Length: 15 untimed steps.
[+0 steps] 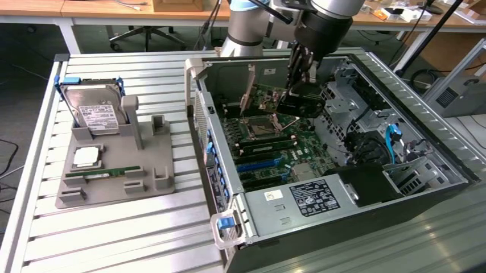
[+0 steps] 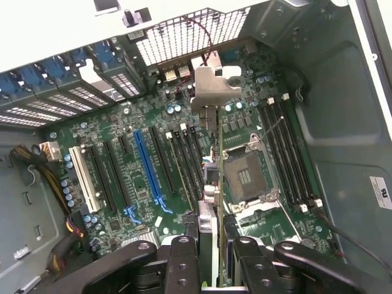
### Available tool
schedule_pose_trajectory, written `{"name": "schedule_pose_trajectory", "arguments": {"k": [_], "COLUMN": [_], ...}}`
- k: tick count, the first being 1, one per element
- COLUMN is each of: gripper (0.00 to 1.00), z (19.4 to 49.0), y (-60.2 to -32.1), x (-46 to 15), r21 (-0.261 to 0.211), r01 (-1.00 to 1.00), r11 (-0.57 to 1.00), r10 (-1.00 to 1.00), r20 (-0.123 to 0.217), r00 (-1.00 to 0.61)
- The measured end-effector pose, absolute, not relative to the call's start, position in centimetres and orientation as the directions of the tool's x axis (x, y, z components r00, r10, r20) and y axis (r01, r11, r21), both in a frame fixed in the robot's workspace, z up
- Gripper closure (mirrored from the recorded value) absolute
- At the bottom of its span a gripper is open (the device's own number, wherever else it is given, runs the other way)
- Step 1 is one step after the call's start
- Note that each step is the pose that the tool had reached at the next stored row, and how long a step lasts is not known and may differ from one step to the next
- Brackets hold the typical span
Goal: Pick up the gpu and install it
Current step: 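Insert the gpu into the slot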
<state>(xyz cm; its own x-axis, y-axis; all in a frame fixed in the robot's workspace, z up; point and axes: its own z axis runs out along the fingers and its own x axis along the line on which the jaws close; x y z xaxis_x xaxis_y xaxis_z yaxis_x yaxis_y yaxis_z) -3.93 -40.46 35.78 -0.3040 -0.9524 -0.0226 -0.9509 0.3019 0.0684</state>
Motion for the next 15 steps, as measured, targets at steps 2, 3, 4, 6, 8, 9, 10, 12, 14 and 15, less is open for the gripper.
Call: {"name": "schedule_pose_trajectory", "arguments": {"k": [2,3,4,6,8,9,10,12,14,15], "gripper": [0.73,0.73,0.73,0.73,0.73,0.73,0.73,0.73,0.73,0.73], "z": [35.78,35.78,35.78,35.77,35.78,35.77,35.77,35.77,35.77,35.76], "y": [-40.46,-40.46,-40.46,-40.46,-40.46,-40.46,-40.46,-40.46,-40.46,-40.46], "x": [-3.93,-3.93,-3.93,-3.93,-3.93,-3.93,-3.93,-3.93,-3.92,-3.92], "r21": [0.068,0.068,0.068,0.068,0.068,0.068,0.068,0.068,0.068,0.068], "r01": [-0.953,-0.954,-0.955,-0.956,-0.958,-0.959,-0.959,-0.961,-0.964,-0.965], "r11": [0.295,0.292,0.289,0.284,0.279,0.276,0.274,0.267,0.257,0.254], "r10": [-0.955,-0.955,-0.956,-0.958,-0.959,-0.96,-0.961,-0.963,-0.966,-0.966], "r20": [-0.023,-0.023,-0.023,-0.023,-0.023,-0.023,-0.023,-0.023,-0.023,-0.023], "r00": [-0.297,-0.294,-0.291,-0.286,-0.281,-0.278,-0.276,-0.269,-0.259,-0.256]}}
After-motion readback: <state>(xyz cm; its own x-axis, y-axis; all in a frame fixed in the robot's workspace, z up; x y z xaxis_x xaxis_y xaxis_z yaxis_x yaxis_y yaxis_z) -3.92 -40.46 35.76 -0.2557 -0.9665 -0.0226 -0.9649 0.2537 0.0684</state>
